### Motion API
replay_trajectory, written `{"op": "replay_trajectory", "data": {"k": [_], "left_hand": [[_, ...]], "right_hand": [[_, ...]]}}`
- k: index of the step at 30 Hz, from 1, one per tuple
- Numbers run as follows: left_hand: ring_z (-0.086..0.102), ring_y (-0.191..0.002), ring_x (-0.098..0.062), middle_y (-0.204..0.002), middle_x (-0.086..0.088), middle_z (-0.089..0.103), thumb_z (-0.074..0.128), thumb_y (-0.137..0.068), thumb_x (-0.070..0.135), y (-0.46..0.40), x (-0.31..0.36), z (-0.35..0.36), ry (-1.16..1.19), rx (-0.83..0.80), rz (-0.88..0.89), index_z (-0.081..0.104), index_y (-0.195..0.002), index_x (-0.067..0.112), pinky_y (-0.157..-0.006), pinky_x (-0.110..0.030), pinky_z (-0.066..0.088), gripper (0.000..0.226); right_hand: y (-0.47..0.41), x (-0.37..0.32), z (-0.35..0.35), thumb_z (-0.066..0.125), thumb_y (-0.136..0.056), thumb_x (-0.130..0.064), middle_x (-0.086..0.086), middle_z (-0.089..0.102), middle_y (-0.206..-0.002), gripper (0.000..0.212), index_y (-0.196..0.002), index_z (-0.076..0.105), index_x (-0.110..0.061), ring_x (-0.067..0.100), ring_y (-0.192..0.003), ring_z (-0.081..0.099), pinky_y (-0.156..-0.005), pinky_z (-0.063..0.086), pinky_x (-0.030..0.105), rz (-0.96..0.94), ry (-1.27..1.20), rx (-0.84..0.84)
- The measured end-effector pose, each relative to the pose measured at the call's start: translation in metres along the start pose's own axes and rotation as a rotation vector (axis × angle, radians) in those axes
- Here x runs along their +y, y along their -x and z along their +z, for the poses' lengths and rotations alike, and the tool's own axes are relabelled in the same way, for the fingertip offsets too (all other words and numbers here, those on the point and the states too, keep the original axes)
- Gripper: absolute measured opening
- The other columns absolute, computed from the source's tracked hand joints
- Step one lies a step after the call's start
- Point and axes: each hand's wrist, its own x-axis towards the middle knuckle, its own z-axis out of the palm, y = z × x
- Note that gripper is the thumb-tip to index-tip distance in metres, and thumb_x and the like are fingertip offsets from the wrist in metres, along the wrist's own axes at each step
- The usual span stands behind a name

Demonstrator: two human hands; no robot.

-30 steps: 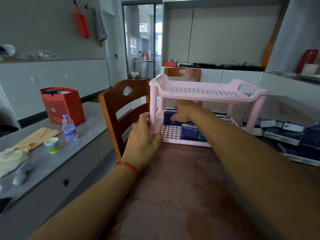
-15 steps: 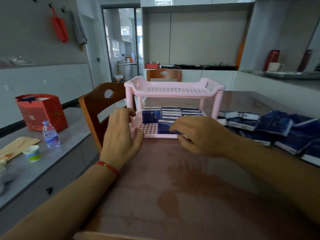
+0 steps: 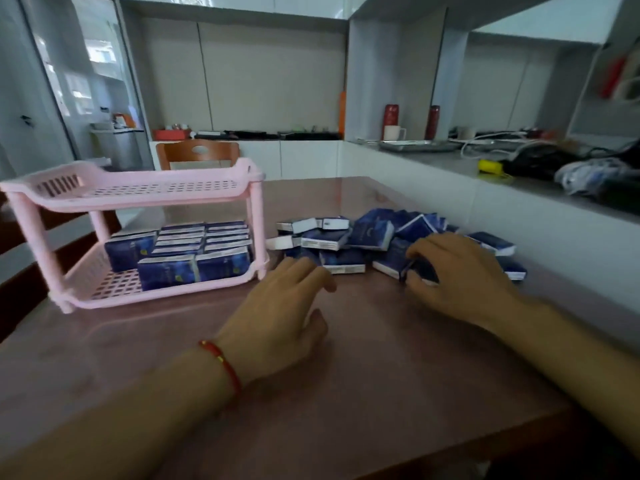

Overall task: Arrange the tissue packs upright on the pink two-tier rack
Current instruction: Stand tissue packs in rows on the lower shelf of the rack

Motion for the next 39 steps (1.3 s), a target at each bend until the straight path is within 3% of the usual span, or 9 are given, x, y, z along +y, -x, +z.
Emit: {"op": "replay_trajectory", "data": {"k": [7, 12, 15, 18, 22, 26, 30, 35, 39], "left_hand": [[0.05, -0.105, -0.017, -0.115, 0.005, 0.054, 0.068, -0.081, 0.021, -0.022, 0.01, 0.038, 0.087, 0.037, 0.016, 0.059, -0.115, 0.023, -0.088, -0.031, 0.045, 0.035], [0.048, -0.101, -0.005, -0.112, 0.011, 0.058, 0.068, -0.086, 0.022, -0.011, 0.004, 0.032, 0.225, 0.051, -0.061, 0.062, -0.114, 0.026, -0.086, -0.01, 0.038, 0.029], [0.056, -0.093, 0.0, -0.103, 0.021, 0.061, 0.059, -0.093, 0.038, -0.014, 0.015, 0.027, 0.351, 0.083, -0.158, 0.063, -0.109, 0.033, -0.075, -0.008, 0.044, 0.018], [0.067, -0.09, -0.001, -0.1, 0.011, 0.07, 0.059, -0.089, 0.049, -0.018, 0.032, 0.022, 0.726, -0.009, -0.309, 0.063, -0.123, 0.029, -0.075, -0.014, 0.052, 0.04], [0.074, -0.099, -0.017, -0.111, -0.005, 0.076, 0.068, -0.088, 0.014, -0.016, 0.04, 0.023, 1.202, -0.008, -0.444, 0.053, -0.135, 0.02, -0.081, -0.028, 0.061, 0.05], [0.075, -0.096, -0.024, -0.105, -0.006, 0.078, 0.068, -0.087, -0.005, -0.011, 0.019, 0.021, 1.182, 0.085, -0.561, 0.054, -0.129, 0.016, -0.075, -0.033, 0.062, 0.048], [0.074, -0.089, -0.032, -0.102, -0.009, 0.077, 0.068, -0.089, -0.003, -0.01, 0.009, 0.019, 1.089, 0.128, -0.643, 0.058, -0.12, 0.015, -0.074, -0.045, 0.062, 0.038], [0.076, -0.085, -0.025, -0.102, -0.006, 0.077, 0.068, -0.092, 0.007, -0.01, 0.01, 0.02, 1.05, 0.132, -0.628, 0.054, -0.129, 0.023, -0.076, -0.046, 0.062, 0.043], [0.076, -0.086, -0.022, -0.106, -0.007, 0.073, 0.068, -0.092, 0.003, -0.008, 0.01, 0.02, 1.063, 0.131, -0.559, 0.048, -0.131, 0.031, -0.067, -0.045, 0.064, 0.052]], "right_hand": [[0.045, 0.049, 0.01, 0.04, -0.079, -0.077, 0.008, 0.048, -0.14, 0.078, -0.139, 0.044, -0.027, 0.03, -0.125, 0.047, -0.098, 0.046, 0.043, 0.407, 0.038, -0.309], [0.054, 0.038, -0.006, 0.058, -0.078, -0.066, 0.0, 0.057, -0.131, 0.07, -0.136, 0.046, -0.028, 0.019, -0.115, 0.053, -0.09, 0.047, 0.035, 0.35, -0.195, -0.144], [0.054, 0.013, -0.025, 0.058, -0.072, -0.076, -0.015, 0.052, -0.133, 0.08, -0.138, 0.042, -0.035, 0.002, -0.12, 0.049, -0.098, 0.046, 0.028, 0.275, -0.462, -0.085], [0.045, -0.027, -0.037, 0.07, -0.072, -0.069, -0.026, 0.047, -0.134, 0.078, -0.138, 0.038, -0.042, -0.011, -0.122, 0.045, -0.099, 0.041, 0.014, 0.099, -0.623, -0.115], [0.025, -0.055, -0.031, 0.074, -0.07, -0.068, -0.027, 0.041, -0.135, 0.084, -0.139, 0.034, -0.042, -0.009, -0.126, 0.041, -0.1, 0.038, 0.01, -0.116, -0.674, -0.173], [0.002, -0.021, -0.006, 0.047, -0.095, -0.055, -0.014, 0.06, -0.11, 0.037, -0.116, 0.06, -0.028, 0.001, -0.102, 0.056, -0.083, 0.045, 0.022, 0.03, -0.657, -0.049], [0.006, 0.015, 0.02, 0.056, -0.095, -0.036, 0.003, 0.062, -0.117, 0.032, -0.118, 0.07, -0.02, 0.023, -0.108, 0.057, -0.089, 0.049, 0.042, 0.215, -0.119, -0.166], [0.019, -0.005, 0.002, 0.066, -0.086, -0.047, -0.008, 0.067, -0.107, 0.023, -0.096, 0.073, -0.028, 0.014, -0.097, 0.062, -0.079, 0.052, 0.035, 0.22, -0.287, -0.144], [0.033, -0.02, -0.008, 0.07, -0.081, -0.056, -0.015, 0.062, -0.099, 0.034, -0.102, 0.058, -0.032, 0.008, -0.092, 0.057, -0.072, 0.044, 0.026, 0.176, -0.326, -0.243]]}}
